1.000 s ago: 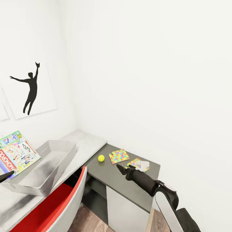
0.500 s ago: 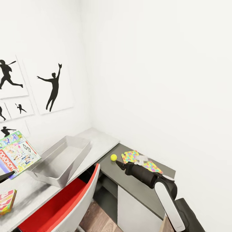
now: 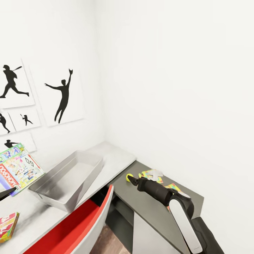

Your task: Put all the toys in the child's room - the three board games (two on the bed and one on the table), the two jigsaw puzzles on the table, and the tennis ball on the table - inside the toy box on the table in the child's room.

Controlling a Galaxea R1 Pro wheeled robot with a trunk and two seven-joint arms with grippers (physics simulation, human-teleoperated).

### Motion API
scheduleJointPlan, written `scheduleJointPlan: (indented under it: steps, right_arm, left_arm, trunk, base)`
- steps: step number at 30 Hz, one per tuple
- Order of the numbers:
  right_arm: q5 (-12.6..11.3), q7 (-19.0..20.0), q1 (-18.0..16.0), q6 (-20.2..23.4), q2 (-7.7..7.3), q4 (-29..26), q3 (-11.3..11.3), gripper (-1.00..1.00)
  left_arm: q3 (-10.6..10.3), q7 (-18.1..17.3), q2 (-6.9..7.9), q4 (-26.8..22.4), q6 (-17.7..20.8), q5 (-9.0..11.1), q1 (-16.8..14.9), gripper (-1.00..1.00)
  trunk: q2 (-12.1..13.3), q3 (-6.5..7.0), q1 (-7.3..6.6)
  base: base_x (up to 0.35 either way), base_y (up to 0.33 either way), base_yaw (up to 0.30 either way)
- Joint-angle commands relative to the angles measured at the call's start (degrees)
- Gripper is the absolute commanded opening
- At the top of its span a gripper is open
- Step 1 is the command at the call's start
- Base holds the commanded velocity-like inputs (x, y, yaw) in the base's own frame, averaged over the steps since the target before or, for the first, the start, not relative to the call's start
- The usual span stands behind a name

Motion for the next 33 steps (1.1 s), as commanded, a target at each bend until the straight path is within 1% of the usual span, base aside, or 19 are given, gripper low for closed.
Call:
scheduleJointPlan:
  steps: [1,5,12,27,33]
  right_arm:
    - [0.12,0.17,-0.03,0.24,0.01,-0.02,-0.06,1.00]
    - [0.12,0.17,-0.02,0.11,0.01,-0.01,-0.08,1.00]
    - [0.19,0.11,0.00,-0.57,0.01,-0.01,0.00,1.00]
    - [0.19,0.10,-0.05,-0.62,0.01,0.56,0.08,1.00]
    - [0.21,0.16,-0.04,-0.62,0.01,0.61,0.08,1.00]
  left_arm:
    - [0.04,-0.27,-0.02,0.00,0.59,-0.09,-0.05,-1.00]
    - [0.06,-0.27,-0.05,0.00,0.59,-0.08,-0.05,-1.00]
    - [0.07,-0.27,-0.05,0.00,0.59,-0.11,-0.08,-1.00]
    - [0.07,-0.27,-0.06,0.00,0.59,-0.05,-0.06,-1.00]
    - [0.07,-0.27,-0.06,0.00,0.59,-0.03,-0.05,-1.00]
  trunk:
    - [-0.09,-0.11,0.05]
    - [-0.09,-0.11,0.05]
    - [-0.09,-0.11,0.05]
    - [-0.09,-0.11,0.05]
    - [-0.09,-0.11,0.05]
  base:
    - [0.277,0.000,0.001]
    - [0.229,0.000,0.001]
    - [0.061,0.057,0.030]
    - [0.025,0.005,0.270]
    - [0.182,0.042,0.286]
